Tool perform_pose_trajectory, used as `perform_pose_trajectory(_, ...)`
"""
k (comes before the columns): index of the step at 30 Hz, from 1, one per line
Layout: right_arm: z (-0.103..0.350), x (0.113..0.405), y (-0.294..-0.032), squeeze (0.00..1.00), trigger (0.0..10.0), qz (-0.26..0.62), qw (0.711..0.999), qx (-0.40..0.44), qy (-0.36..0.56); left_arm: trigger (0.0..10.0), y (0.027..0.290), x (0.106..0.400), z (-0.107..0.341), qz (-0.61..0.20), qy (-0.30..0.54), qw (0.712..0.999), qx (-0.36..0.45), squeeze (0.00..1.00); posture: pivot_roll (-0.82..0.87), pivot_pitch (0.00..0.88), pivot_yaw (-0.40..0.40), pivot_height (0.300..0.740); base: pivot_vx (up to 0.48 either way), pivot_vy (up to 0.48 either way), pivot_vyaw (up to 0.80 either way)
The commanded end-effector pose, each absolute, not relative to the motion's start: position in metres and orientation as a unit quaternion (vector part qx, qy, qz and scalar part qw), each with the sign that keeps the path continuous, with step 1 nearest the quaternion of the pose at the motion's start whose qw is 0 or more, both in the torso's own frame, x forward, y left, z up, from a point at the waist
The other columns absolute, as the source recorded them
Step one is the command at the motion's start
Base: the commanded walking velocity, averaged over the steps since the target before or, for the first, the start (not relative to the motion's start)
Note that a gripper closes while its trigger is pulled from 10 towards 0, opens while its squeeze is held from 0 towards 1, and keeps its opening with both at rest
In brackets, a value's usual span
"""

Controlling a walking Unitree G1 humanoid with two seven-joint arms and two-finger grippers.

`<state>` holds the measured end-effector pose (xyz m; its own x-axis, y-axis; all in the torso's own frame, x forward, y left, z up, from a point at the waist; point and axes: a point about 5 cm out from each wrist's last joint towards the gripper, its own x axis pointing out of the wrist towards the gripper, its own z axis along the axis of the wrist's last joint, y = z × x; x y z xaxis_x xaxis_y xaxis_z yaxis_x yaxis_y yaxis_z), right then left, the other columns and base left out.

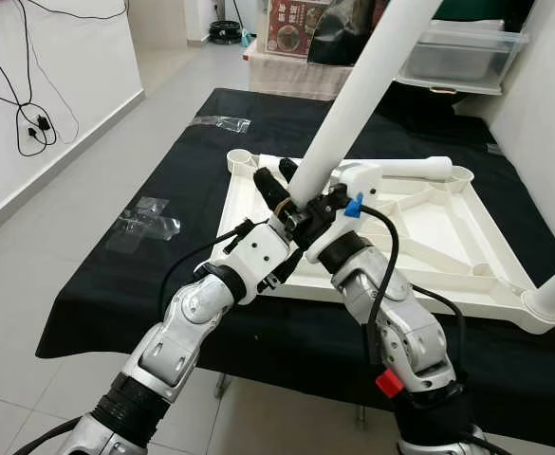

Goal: Building children table

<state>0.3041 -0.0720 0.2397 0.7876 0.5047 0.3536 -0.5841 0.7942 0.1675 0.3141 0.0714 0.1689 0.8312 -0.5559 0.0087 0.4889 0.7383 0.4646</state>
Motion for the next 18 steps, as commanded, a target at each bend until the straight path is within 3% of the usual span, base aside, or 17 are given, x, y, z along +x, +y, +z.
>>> perform_pose_trajectory(1,0.2432,0.3062,-0.0748,1.00,10.0,0.284,0.936,0.144,-0.147,10.0,0.0716,0.3129,0.1653,-0.284,-0.071,0.927,0.233,0.00,0.06,0.030,-0.073,0.740,0.000,0.000,0.00)
perform_pose_trajectory(2,0.2432,0.3062,-0.0748,1.00,10.0,0.284,0.936,0.144,-0.147,10.0,0.0716,0.3129,0.1653,-0.284,-0.071,0.927,0.233,0.00,0.06,0.030,-0.073,0.740,0.000,0.000,0.00)
perform_pose_trajectory(3,0.2436,0.3064,-0.0745,0.00,10.0,0.284,0.937,0.143,-0.147,10.0,0.0713,0.3127,0.1646,-0.285,-0.072,0.926,0.235,0.00,0.06,0.029,-0.072,0.740,0.000,0.000,0.00)
perform_pose_trajectory(12,0.2453,0.3067,-0.0729,0.00,10.0,0.288,0.936,0.143,-0.146,10.0,0.0702,0.3122,0.1623,-0.289,-0.075,0.923,0.244,0.00,0.06,0.023,-0.072,0.740,0.000,0.000,0.00)
perform_pose_trajectory(13,0.2457,0.3062,-0.0725,0.00,9.1,0.290,0.935,0.144,-0.146,10.0,0.0706,0.3122,0.1621,-0.289,-0.074,0.923,0.244,0.00,0.06,0.024,-0.069,0.740,0.000,0.000,0.00)
perform_pose_trajectory(14,0.2458,0.3055,-0.0722,0.00,0.0,0.293,0.934,0.144,-0.147,10.0,0.0710,0.3127,0.1620,-0.288,-0.073,0.924,0.242,0.00,0.06,0.020,-0.071,0.740,0.000,0.000,0.00)
perform_pose_trajectory(18,0.2458,0.3046,-0.0714,0.00,0.0,0.296,0.932,0.147,-0.148,10.0,0.0714,0.3130,0.1620,-0.288,-0.074,0.923,0.243,0.00,0.06,0.019,-0.070,0.740,0.000,0.000,0.00)
